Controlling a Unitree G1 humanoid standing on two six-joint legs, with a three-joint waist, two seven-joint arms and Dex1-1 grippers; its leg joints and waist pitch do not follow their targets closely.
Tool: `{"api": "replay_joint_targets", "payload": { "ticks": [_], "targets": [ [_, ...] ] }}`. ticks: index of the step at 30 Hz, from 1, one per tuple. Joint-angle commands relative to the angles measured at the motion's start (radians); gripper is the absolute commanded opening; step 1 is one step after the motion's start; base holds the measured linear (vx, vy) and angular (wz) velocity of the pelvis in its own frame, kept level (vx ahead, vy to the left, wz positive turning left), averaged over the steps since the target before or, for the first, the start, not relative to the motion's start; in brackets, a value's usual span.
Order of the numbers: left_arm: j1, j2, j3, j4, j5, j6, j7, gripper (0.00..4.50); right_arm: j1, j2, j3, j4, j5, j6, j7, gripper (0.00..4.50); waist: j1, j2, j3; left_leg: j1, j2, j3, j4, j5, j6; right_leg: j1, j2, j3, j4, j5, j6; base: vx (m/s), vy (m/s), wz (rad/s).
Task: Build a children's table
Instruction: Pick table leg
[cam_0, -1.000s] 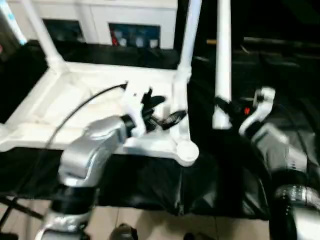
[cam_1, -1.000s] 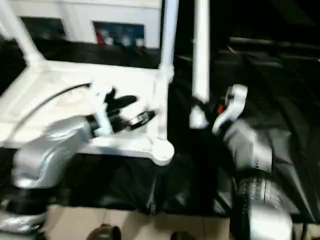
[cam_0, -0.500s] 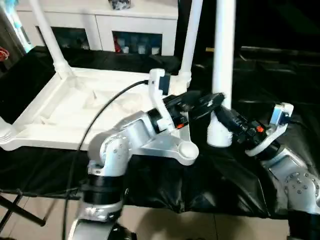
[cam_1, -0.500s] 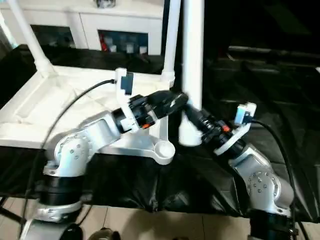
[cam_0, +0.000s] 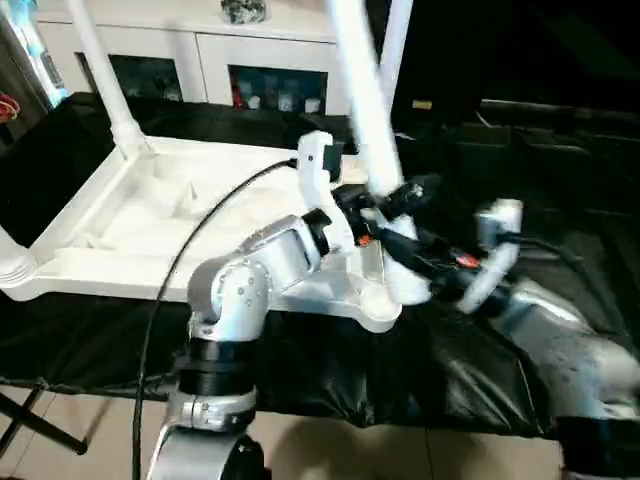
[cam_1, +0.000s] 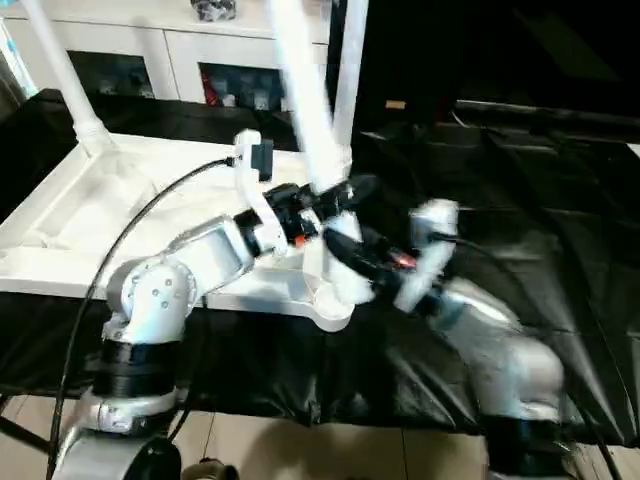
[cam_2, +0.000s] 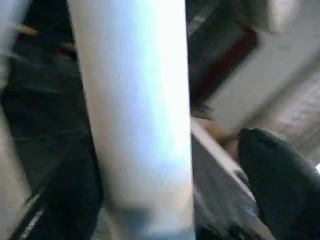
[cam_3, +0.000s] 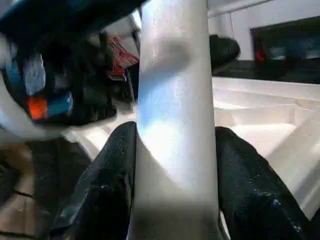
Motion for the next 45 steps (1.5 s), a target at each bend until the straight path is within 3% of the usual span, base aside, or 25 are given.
{"api": "replay_joint_targets", "payload": {
  "ticks": [1, 6, 9, 14, 18, 21, 26, 27, 29, 31, 32, 35, 37, 45],
  "targets": [
    [-0.040, -0.068, 0.045, 0.024, 0.017, -0.038, 0.079, 4.02, -0.023, 0.011, 0.047, 0.001, -0.083, -0.049, -0.058, 1.88, 0.000, -0.020, -0.084, 0.023, 0.025, -0.013, -0.080, -0.273, -0.024, 0.040, -0.051, 0.027, -0.091, -0.443, -0.076, 0.000, 0.000, 0.00],
    [-0.057, -0.088, 0.086, 0.065, 0.033, -0.098, 0.170, 3.67, -0.047, 0.061, 0.121, -0.015, -0.166, -0.081, -0.134, 1.88, 0.001, -0.016, -0.090, 0.022, 0.027, -0.012, -0.080, -0.236, -0.016, 0.041, -0.045, 0.032, -0.079, -0.343, -0.094, 0.000, 0.000, 0.00],
    [-0.072, -0.093, 0.105, 0.079, 0.023, -0.111, 0.216, 3.32, -0.060, 0.090, 0.152, -0.013, -0.208, -0.105, -0.182, 1.88, 0.004, -0.012, -0.094, 0.027, 0.029, -0.009, -0.077, -0.204, -0.013, 0.040, -0.045, 0.036, -0.066, -0.239, -0.130, 0.000, 0.000, 0.00],
    [-0.076, -0.101, 0.115, 0.083, 0.027, -0.130, 0.267, 2.98, -0.065, 0.105, 0.163, -0.008, -0.242, -0.129, -0.217, 1.88, 0.004, -0.013, -0.097, 0.022, 0.028, -0.008, -0.073, -0.143, 0.004, 0.050, -0.043, 0.037, -0.050, -0.123, -0.167, 0.000, 0.000, 0.00],
    [-0.070, -0.092, 0.096, 0.078, 0.031, -0.137, 0.276, 2.70, -0.066, 0.117, 0.162, -0.011, -0.252, -0.136, -0.240, 1.88, 0.003, -0.013, -0.094, 0.022, 0.027, -0.006, -0.075, -0.170, 0.003, 0.051, -0.045, 0.038, -0.055, -0.165, -0.164, 0.000, 0.000, 0.00],
    [-0.059, -0.092, 0.084, 0.066, 0.021, -0.138, 0.283, 2.47, -0.056, 0.119, 0.161, -0.020, -0.258, -0.139, -0.248, 1.88, 0.001, -0.013, -0.090, 0.025, 0.028, -0.008, -0.079, -0.229, -0.017, 0.048, -0.045, 0.037, -0.066, -0.257, -0.133, 0.000, 0.000, 0.00],
    [-0.039, -0.094, 0.066, 0.043, 0.003, -0.136, 0.280, 2.01, -0.042, 0.120, 0.160, -0.035, -0.253, -0.135, -0.244, 1.88, -0.001, -0.010, -0.089, 0.025, 0.028, -0.010, -0.082, -0.257, -0.032, 0.046, -0.044, 0.037, -0.069, -0.282, -0.113, 0.000, 0.000, 0.00],
    [-0.036, -0.092, 0.062, 0.040, -0.001, -0.137, 0.279, 1.92, -0.041, 0.122, 0.158, -0.036, -0.248, -0.132, -0.241, 2.23, -0.001, -0.012, -0.089, 0.025, 0.028, -0.010, -0.082, -0.264, -0.033, 0.046, -0.044, 0.037, -0.071, -0.291, -0.111, 0.000, 0.000, 0.00],
    [-0.028, -0.074, 0.044, 0.030, 0.000, -0.143, 0.253, 1.91, -0.037, 0.121, 0.148, -0.049, -0.215, -0.110, -0.218, 2.58, -0.002, -0.008, -0.088, 0.025, 0.028, -0.010, -0.083, -0.275, -0.035, 0.044, -0.044, 0.037, -0.074, -0.306, -0.104, 0.000, 0.000, 0.00],
    [-0.026, -0.061, 0.036, 0.027, -0.003, -0.139, 0.235, 1.90, -0.038, 0.118, 0.138, -0.055, -0.193, -0.093, -0.205, 2.60, -0.002, -0.009, -0.089, 0.025, 0.028, -0.011, -0.083, -0.279, -0.031, 0.046, -0.043, 0.036, -0.073, -0.305, -0.101, 0.000, 0.000, 0.00],
    [-0.028, -0.038, 0.029, 0.029, -0.010, -0.138, 0.203, 1.89, -0.043, 0.103, 0.122, -0.066, -0.154, -0.061, -0.173, 2.85, -0.002, -0.009, -0.089, 0.025, 0.028, -0.011, -0.083, -0.279, -0.031, 0.046, -0.043, 0.036, -0.073, -0.305, -0.101, 0.000, 0.000, 0.00],
    [-0.041, 0.024, 0.010, 0.038, -0.026, -0.121, 0.119, 1.88, -0.072, 0.049, 0.051, -0.081, -0.023, 0.046, -0.083, 3.02, 0.002, -0.009, -0.090, 0.026, 0.028, -0.011, -0.080, -0.262, -0.019, 0.047, -0.042, 0.037, -0.071, -0.281, -0.105, 0.000, 0.000, 0.00],
    [-0.055, 0.062, -0.004, 0.043, -0.054, -0.096, 0.045, 1.88, -0.101, -0.007, 0.006, -0.066, 0.056, 0.132, -0.017, 3.03, 0.001, -0.013, -0.092, 0.023, 0.027, -0.010, -0.080, -0.245, -0.012, 0.050, -0.043, 0.036, -0.069, -0.270, -0.113, 0.000, 0.000, 0.00],
    [-0.084, 0.142, -0.039, 0.033, -0.135, -0.005, -0.168, 1.88, -0.142, -0.169, -0.042, -0.026, 0.209, 0.266, 0.214, 3.03, 0.010, -0.019, -0.094, 0.023, 0.026, -0.004, -0.071, -0.175, 0.005, 0.054, -0.048, 0.035, -0.061, -0.240, -0.170, 0.000, 0.000, 0.00]
  ]
}}
